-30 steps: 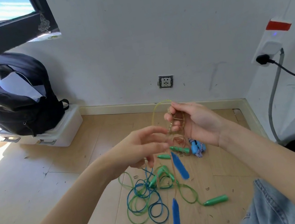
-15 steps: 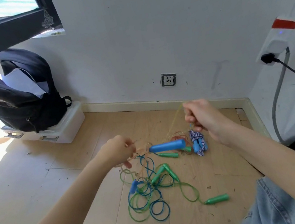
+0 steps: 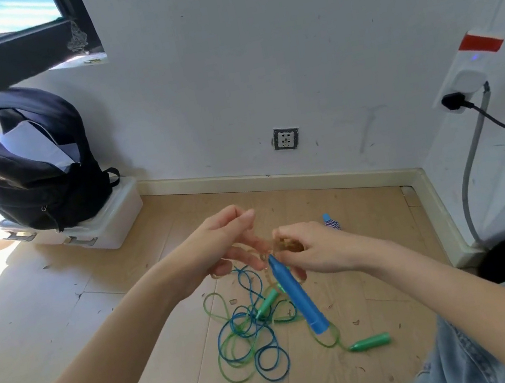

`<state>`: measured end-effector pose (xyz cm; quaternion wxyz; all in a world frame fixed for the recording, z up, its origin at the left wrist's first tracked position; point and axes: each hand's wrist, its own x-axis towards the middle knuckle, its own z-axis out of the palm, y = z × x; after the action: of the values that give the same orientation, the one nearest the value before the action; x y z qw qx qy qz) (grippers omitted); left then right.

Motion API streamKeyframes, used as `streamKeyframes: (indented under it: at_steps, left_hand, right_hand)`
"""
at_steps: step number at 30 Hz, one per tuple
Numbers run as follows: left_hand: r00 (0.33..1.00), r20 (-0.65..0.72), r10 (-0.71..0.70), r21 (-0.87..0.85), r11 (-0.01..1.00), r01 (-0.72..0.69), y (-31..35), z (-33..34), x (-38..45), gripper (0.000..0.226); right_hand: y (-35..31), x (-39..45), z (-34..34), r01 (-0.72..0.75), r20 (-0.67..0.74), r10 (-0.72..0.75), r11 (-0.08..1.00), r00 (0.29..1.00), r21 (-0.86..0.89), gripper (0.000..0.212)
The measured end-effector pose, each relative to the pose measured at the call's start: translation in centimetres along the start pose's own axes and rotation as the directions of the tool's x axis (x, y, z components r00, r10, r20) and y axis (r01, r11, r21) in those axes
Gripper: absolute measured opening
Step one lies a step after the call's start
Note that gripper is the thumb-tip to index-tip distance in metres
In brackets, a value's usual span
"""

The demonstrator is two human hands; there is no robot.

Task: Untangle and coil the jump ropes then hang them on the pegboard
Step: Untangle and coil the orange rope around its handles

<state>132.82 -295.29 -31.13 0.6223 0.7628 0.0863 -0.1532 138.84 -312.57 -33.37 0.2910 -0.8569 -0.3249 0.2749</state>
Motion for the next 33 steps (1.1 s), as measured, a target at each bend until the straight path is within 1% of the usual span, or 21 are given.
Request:
streamKeyframes:
  at_steps: [2, 4, 5, 6, 7, 8, 9, 11, 12, 14, 15, 16, 17, 19, 20, 21, 23, 25, 27, 30, 33]
  left_hand:
    - [0.999, 0.040, 0.032, 0.121, 0.992, -0.037, 0.3, -0.2, 0.0, 0.036]
    - [0.997, 0.081, 0.015, 0.404, 0.914, -0.046, -0.2, -0.1, 0.1, 0.033]
    - [0.996, 0.091, -0.021, 0.607, 0.794, -0.038, -0.8, 0.0, 0.2, 0.029]
    - [0.994, 0.086, -0.064, 0.779, 0.627, -0.027, -1.4, 0.1, 0.4, 0.022]
    - [0.993, 0.064, -0.099, 0.876, 0.483, -0.008, -2.1, 0.0, 0.6, 0.013]
    - [0.992, 0.036, -0.120, 0.907, 0.421, 0.018, -2.5, -0.3, 0.8, 0.006]
    - [0.991, 0.018, -0.133, 0.896, 0.441, 0.043, -2.6, -0.5, 0.8, 0.005]
    - [0.990, 0.000, -0.138, 0.798, 0.597, 0.083, -2.1, -0.9, 0.8, 0.016]
    - [0.990, 0.003, -0.138, 0.714, 0.693, 0.095, -1.8, -0.9, 0.8, 0.021]
    - [0.990, 0.039, -0.135, 0.494, 0.864, 0.098, -1.5, -0.5, 0.5, 0.026]
    - [0.991, 0.078, -0.110, 0.386, 0.920, 0.072, -1.3, -0.3, 0.3, 0.027]
    - [0.990, 0.120, -0.076, 0.266, 0.963, 0.041, -1.1, -0.1, 0.2, 0.028]
    - [0.987, 0.155, -0.046, 0.129, 0.991, 0.026, -0.9, -0.1, 0.2, 0.028]
    - [0.981, 0.193, -0.025, -0.139, 0.989, 0.052, -0.4, -0.4, 0.2, 0.029]
    - [0.982, 0.182, -0.041, -0.207, 0.975, 0.079, -0.3, -0.8, 0.2, 0.028]
    - [0.987, 0.142, -0.080, -0.221, 0.969, 0.111, -0.3, -1.1, 0.2, 0.028]
    - [0.981, -0.015, -0.193, -0.207, 0.960, 0.186, -0.7, -1.5, 0.4, 0.033]
    - [0.948, -0.160, -0.276, -0.252, 0.940, 0.232, -1.0, -1.8, 0.6, 0.039]
    - [0.921, -0.220, -0.320, -0.331, 0.913, 0.238, -1.1, -2.0, 0.8, 0.040]
    - [0.902, -0.278, -0.331, -0.439, 0.879, 0.187, -1.3, -1.7, 1.0, 0.033]
    - [0.923, -0.273, -0.272, -0.604, 0.795, 0.055, -1.2, -1.1, 1.3, 0.025]
  right_hand:
    - [-0.1, 0.1, 0.2, -0.024, -0.006, 0.024, 0.999, 1.000, 0.038, 0.016]
    - [0.1, 0.2, -0.2, -0.061, -0.044, 0.059, 0.998, 0.997, -0.036, 0.019]
    - [0.3, 0.3, -0.5, -0.086, -0.054, 0.084, 0.995, 0.995, -0.045, 0.021]
    - [0.5, 0.2, -1.1, -0.111, -0.071, 0.109, 0.994, 0.991, -0.011, 0.023]
    - [0.6, 0.1, -1.7, -0.127, -0.096, 0.132, 0.990, 0.987, 0.064, 0.023]
    - [0.7, -0.1, -2.5, -0.130, -0.129, 0.152, 0.978, 0.980, 0.162, 0.022]
    - [0.8, -0.2, -3.1, -0.130, -0.168, 0.176, 0.958, 0.970, 0.255, 0.021]
    - [1.2, -0.4, -3.7, -0.156, -0.195, 0.225, 0.937, 0.955, 0.313, 0.021]
    - [1.3, -0.5, -3.6, -0.198, -0.145, 0.245, 0.940, 0.959, 0.278, 0.022]
    - [1.3, -0.7, -2.6, -0.280, 0.070, 0.272, 0.942, 0.960, 0.182, 0.015]
    - [1.1, -0.7, -2.1, -0.300, 0.170, 0.274, 0.941, 0.947, 0.157, 0.011]
    - [1.1, -0.6, -1.8, -0.304, 0.220, 0.269, 0.942, 0.938, 0.143, 0.010]
    - [1.2, -0.5, -1.6, -0.297, 0.213, 0.267, 0.947, 0.940, 0.124, 0.010]
    - [1.7, -0.3, -2.0, -0.280, 0.126, 0.280, 0.960, 0.952, -0.014, 0.012]
    - [1.9, -0.2, -2.2, -0.281, 0.089, 0.293, 0.951, 0.952, -0.127, 0.015]
    - [2.1, -0.2, -2.3, -0.294, 0.061, 0.316, 0.927, 0.947, -0.231, 0.019]
    - [2.3, -0.3, -2.2, -0.334, 0.010, 0.361, 0.872, 0.933, -0.359, 0.025]
    - [2.3, -0.1, -2.0, -0.354, -0.048, 0.367, 0.841, 0.929, -0.409, 0.028]
    - [2.2, -0.1, -1.9, -0.357, -0.079, 0.358, 0.837, 0.930, -0.414, 0.027]
    - [1.8, -0.2, -1.9, -0.317, 0.003, 0.361, 0.825, 0.933, -0.468, 0.026]
    - [1.9, -0.2, -1.7, -0.243, 0.072, 0.307, 0.858, 0.949, -0.452, 0.024]
